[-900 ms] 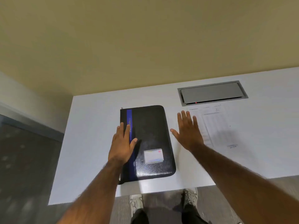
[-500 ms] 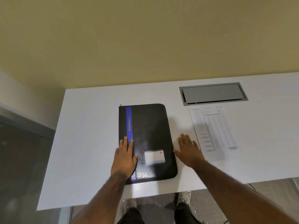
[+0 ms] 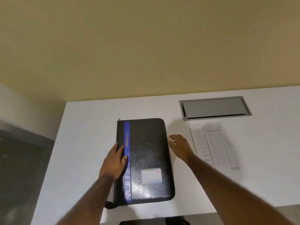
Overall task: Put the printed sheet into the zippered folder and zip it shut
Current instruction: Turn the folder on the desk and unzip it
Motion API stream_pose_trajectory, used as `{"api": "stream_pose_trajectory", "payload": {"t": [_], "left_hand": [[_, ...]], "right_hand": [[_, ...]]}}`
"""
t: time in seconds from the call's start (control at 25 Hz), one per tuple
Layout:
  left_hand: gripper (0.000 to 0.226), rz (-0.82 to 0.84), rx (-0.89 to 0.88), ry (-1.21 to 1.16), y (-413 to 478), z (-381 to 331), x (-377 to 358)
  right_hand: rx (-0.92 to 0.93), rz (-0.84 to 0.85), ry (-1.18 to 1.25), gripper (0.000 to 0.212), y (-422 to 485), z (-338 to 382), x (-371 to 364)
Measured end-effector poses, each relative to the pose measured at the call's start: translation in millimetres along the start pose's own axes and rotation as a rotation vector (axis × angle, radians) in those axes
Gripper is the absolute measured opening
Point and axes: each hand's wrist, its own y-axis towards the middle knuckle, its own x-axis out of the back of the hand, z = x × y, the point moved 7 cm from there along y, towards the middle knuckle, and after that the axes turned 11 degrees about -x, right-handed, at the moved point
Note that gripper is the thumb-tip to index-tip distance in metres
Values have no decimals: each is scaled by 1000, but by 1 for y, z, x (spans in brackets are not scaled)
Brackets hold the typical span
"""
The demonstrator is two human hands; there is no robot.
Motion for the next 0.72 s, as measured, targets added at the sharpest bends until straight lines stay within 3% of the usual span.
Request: {"api": "stream_pose_trajectory", "payload": {"t": [0.28, 0.48, 0.72], "left_hand": [[32, -123, 207, -129, 90, 16, 49], [38, -122, 340, -144, 149, 28, 68], [37, -126, 453, -103, 180, 31, 80]], "right_hand": [[-78, 42, 257, 43, 56, 21, 15], [-200, 67, 485, 32, 80, 16, 2], [-246, 70, 469, 7, 84, 24, 4]]}}
